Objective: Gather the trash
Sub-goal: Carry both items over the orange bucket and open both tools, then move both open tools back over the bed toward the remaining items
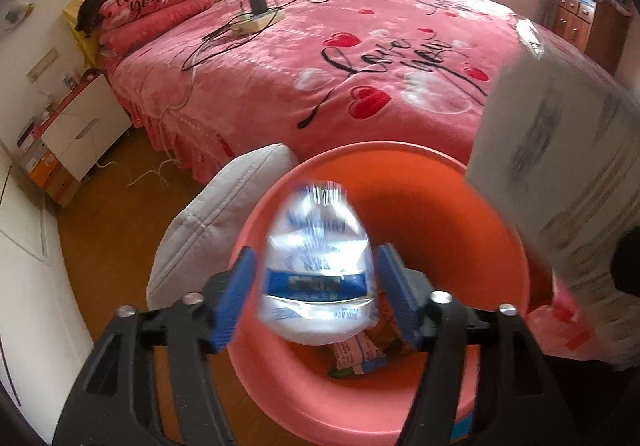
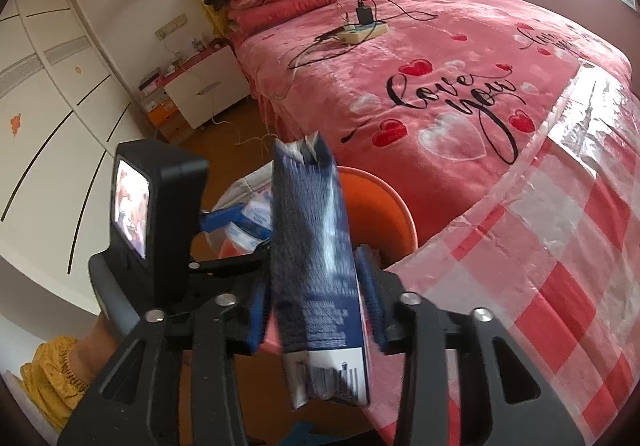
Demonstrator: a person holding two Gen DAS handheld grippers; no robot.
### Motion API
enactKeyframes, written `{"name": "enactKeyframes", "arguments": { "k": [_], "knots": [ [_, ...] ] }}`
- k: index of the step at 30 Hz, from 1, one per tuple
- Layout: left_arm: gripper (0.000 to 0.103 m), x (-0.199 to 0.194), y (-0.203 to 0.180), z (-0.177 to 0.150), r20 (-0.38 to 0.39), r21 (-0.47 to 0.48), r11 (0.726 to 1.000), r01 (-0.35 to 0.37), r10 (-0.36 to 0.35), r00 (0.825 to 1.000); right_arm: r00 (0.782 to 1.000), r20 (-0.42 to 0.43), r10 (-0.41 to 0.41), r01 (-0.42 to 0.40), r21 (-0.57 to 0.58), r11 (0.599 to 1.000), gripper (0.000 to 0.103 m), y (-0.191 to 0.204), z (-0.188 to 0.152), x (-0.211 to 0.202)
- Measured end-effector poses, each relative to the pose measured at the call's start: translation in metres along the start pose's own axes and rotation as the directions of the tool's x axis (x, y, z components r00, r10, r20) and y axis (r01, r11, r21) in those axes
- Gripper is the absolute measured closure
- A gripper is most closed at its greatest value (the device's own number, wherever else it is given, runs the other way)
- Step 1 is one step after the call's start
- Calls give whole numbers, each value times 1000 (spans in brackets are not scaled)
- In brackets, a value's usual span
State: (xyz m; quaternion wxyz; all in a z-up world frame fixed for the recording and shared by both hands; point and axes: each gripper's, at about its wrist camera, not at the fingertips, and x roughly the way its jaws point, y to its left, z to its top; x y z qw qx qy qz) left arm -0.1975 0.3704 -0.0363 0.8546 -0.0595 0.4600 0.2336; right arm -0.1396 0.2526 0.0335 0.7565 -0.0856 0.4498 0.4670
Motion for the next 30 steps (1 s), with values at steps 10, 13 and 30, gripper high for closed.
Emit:
{"name": "enactKeyframes", "arguments": {
  "k": [10, 13, 30],
  "knots": [
    [17, -2, -3, 0, 0, 14, 999, -41, 41, 999, 994, 100, -46, 37, 86, 996, 13, -28, -13, -32],
    [16, -5, -7, 1, 4, 25, 999, -48, 48, 999, 988, 128, -86, 73, 102, 992, 12, -37, -20, -43],
    [13, -39, -56, 17, 75, 117, 990, -83, 74, 994, 971, 181, -154, 97, 288, 953, 10, -102, -65, -83]
  ]
}}
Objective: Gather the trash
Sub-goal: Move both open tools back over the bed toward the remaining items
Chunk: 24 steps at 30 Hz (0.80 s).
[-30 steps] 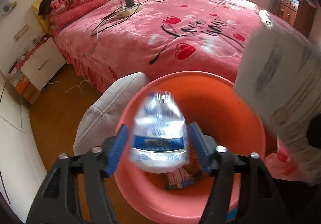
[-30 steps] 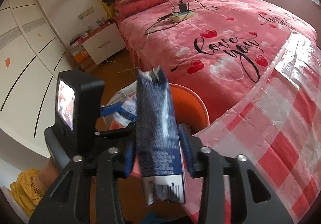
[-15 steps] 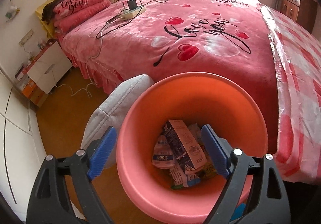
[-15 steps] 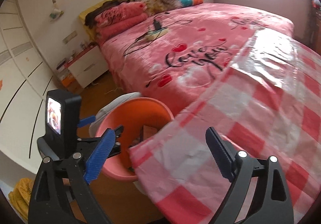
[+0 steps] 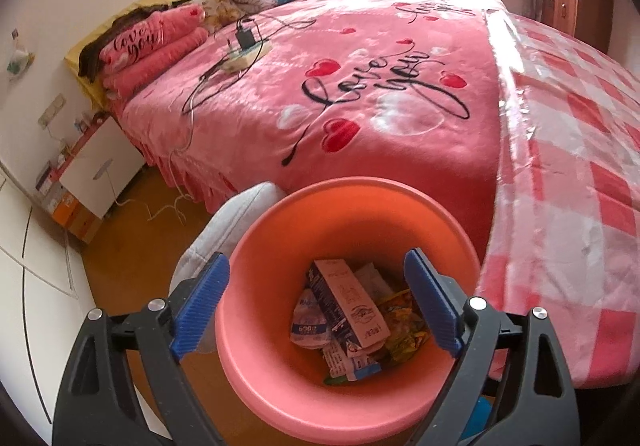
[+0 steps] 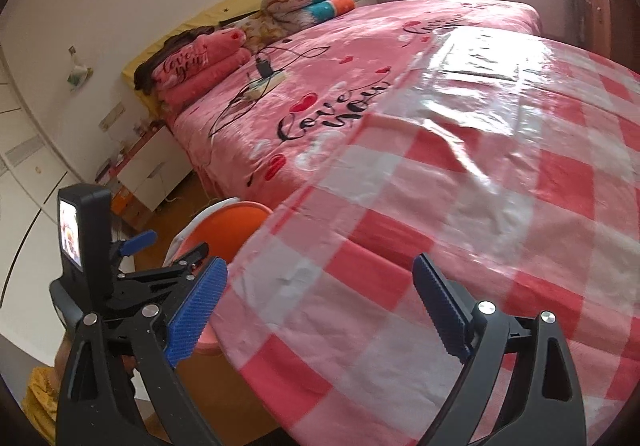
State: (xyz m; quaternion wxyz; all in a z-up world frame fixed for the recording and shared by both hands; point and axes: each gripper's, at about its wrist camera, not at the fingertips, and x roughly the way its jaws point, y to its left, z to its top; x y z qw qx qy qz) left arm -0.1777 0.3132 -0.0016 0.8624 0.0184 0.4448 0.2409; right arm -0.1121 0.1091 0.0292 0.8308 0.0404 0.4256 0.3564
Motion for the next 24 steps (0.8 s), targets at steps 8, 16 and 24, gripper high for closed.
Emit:
{"name": "enactKeyframes", "arguments": {
  "k": [8, 16, 24],
  "knots": [
    [13, -17, -19, 12, 33, 36, 999, -12, 10, 999, 999, 34, -10, 9, 17, 1000, 9, -21, -9, -17],
    [13, -35, -42, 20, 65, 80, 997, -18, 12, 998, 998, 63, 16, -20, 53, 998, 9, -42, -16, -35],
    [13, -48, -70, 28, 86, 130, 991, -9, -3, 996, 994, 106, 3, -11, 74, 997, 9, -59, -19, -55]
  ]
}}
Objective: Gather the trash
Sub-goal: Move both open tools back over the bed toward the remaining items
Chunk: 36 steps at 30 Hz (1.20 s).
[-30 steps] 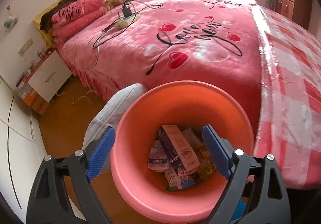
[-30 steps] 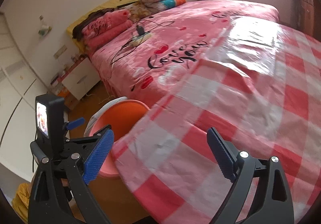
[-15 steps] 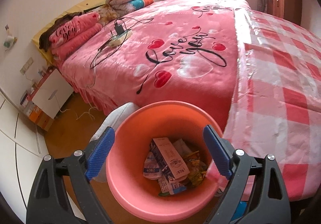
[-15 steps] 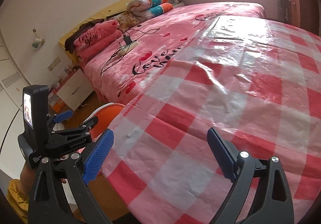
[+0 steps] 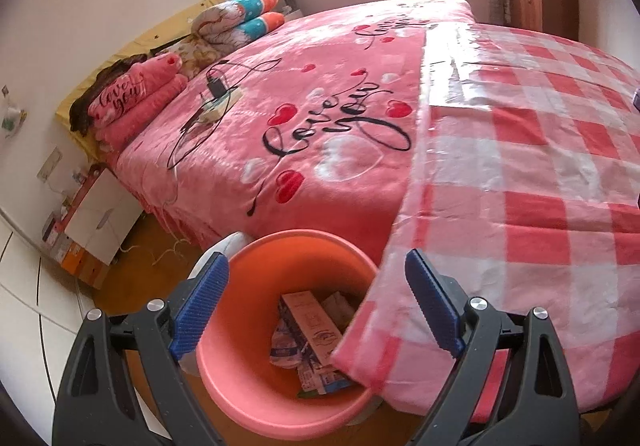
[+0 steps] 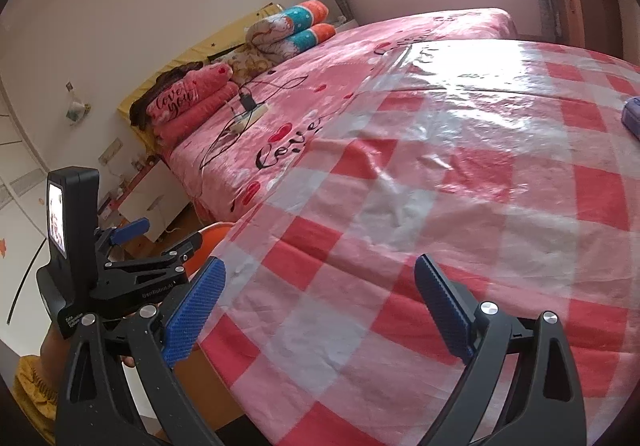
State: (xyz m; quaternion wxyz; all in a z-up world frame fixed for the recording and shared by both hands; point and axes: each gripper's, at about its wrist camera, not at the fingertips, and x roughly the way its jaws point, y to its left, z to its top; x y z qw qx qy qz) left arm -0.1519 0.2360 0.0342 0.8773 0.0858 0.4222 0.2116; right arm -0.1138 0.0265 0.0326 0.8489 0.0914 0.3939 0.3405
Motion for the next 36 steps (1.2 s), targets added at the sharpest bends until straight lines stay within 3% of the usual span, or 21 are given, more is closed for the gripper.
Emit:
{"name": "enactKeyframes", "arguments": {
  "k": [13, 20, 29, 36],
  "knots": [
    [13, -17, -49, 14, 37, 83, 996, 42, -45, 998, 997, 66, -28, 27, 17, 999, 9, -23, 4, -28],
    [13, -25, -74, 17, 50, 113, 984, 135, -141, 989, 993, 107, -45, 42, 33, 999, 9, -36, 6, -43],
    [13, -40, -119, 19, 61, 182, 950, 254, -269, 961, 983, 166, -75, 60, 92, 994, 9, -66, 12, -68],
    [13, -58, -159, 23, 58, 230, 897, 378, -400, 915, 965, 239, -109, 76, 143, 987, 9, -93, 16, -98]
  ]
}}
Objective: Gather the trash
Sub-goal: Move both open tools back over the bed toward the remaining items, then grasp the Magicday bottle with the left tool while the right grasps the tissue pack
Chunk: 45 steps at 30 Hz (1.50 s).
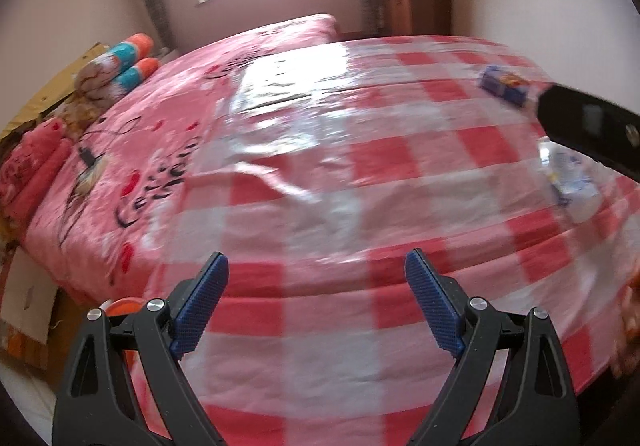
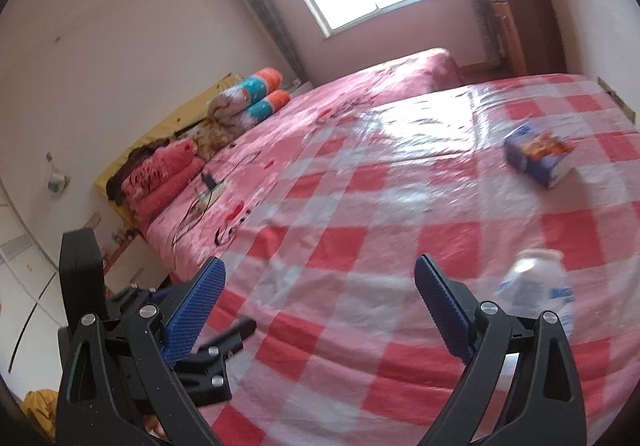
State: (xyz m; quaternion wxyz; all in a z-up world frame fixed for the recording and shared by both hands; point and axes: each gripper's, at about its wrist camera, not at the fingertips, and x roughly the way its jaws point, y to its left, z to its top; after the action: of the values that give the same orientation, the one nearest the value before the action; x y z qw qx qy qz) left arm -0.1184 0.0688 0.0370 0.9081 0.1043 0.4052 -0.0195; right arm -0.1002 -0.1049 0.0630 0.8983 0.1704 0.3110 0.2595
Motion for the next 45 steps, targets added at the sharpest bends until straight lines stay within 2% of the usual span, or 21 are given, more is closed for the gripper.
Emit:
{"name": "enactKeyframes", "arguments": {
  "k": [5, 9, 15, 18, 20, 23, 28, 32, 36, 40, 45],
  "knots": [
    [13, 3, -30, 11, 2, 24, 994, 105, -105, 995, 998, 50, -42, 39, 61, 997, 9, -30, 13, -20],
    [13, 1, -54, 18, 8, 53, 982, 179, -179, 984, 991, 66, -121, 113, 110, 987, 9, -63, 25, -36],
    [13, 3, -94, 29, -7, 76, 940, 332, -333, 943, 972, 47, -229, 220, 146, 964, 9, -112, 40, -57],
    [13, 6, -113, 31, -24, 92, 920, 381, -381, 924, 961, 16, -278, 273, 132, 953, 9, -134, 47, -58],
    [13, 9, -129, 33, -37, 103, 906, 410, -408, 912, 960, -6, -280, 278, 136, 951, 9, -146, 49, -55],
    [13, 13, -143, 36, -50, 107, 895, 433, -430, 901, 959, -74, -273, 280, 102, 955, 9, -159, 51, -38],
    [13, 23, -158, 42, -62, 87, 882, 463, -459, 886, 959, -121, -256, 265, 59, 963, 9, -161, 58, -12],
    [13, 32, -164, 45, -71, 73, 880, 468, -464, 883, 959, -158, -234, 244, 44, 969, 9, -164, 66, 8],
    [15, 38, -167, 48, -66, 69, 883, 465, -461, 885, 950, -163, -266, 269, -2, 963, 9, -161, 75, 24],
    [25, 44, -167, 51, -71, 57, 885, 463, -459, 886, 938, -179, -296, 293, -40, 955, 9, -163, 82, 41],
    [28, 47, -169, 54, -60, 68, 889, 453, -450, 891, 925, -186, -331, 319, -89, 943, 9, -164, 89, 59]
  ]
}}
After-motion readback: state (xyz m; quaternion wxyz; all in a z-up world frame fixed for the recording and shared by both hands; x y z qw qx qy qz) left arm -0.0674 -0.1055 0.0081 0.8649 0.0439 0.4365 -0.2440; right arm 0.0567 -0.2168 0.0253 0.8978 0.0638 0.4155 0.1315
